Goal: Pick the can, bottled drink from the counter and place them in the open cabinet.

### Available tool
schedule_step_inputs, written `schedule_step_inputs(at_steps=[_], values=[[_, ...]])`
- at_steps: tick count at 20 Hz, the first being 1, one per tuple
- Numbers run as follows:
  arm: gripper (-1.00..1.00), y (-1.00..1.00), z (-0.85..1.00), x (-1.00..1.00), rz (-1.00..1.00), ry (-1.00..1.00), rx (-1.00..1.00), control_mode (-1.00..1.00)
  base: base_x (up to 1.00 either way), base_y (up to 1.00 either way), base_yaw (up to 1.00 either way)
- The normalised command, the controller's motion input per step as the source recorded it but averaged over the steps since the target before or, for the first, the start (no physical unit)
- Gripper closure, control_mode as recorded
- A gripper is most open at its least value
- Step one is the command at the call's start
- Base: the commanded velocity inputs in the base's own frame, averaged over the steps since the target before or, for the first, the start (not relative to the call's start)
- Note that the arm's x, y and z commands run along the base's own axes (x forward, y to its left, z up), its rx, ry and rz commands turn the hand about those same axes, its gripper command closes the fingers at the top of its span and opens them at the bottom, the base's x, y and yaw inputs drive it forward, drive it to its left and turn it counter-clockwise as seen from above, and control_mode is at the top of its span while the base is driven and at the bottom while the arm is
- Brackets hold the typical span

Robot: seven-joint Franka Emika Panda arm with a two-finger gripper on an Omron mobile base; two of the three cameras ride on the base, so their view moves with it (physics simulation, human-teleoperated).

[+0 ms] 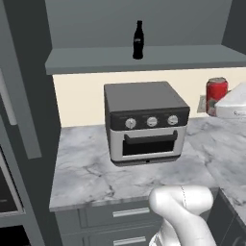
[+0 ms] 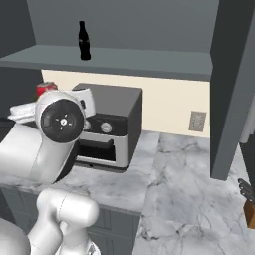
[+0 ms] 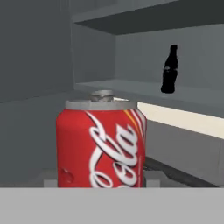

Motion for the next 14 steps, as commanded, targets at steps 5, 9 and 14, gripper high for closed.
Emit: schedule_step_inputs(at_steps=[5, 9, 14], values=[[1.00, 0.16, 0.12, 0.43, -0.57, 0.01, -0.19, -1.00, 0.00, 0.00, 0.00], [1.00, 0.00, 0.25, 0.07, -0.55, -0.08, 0.06, -1.00, 0.00, 0.00, 0.00], [1.00, 0.00, 0.26, -0.01, -0.50, -0.22, 0.13, -1.00, 0.00, 0.00, 0.00]])
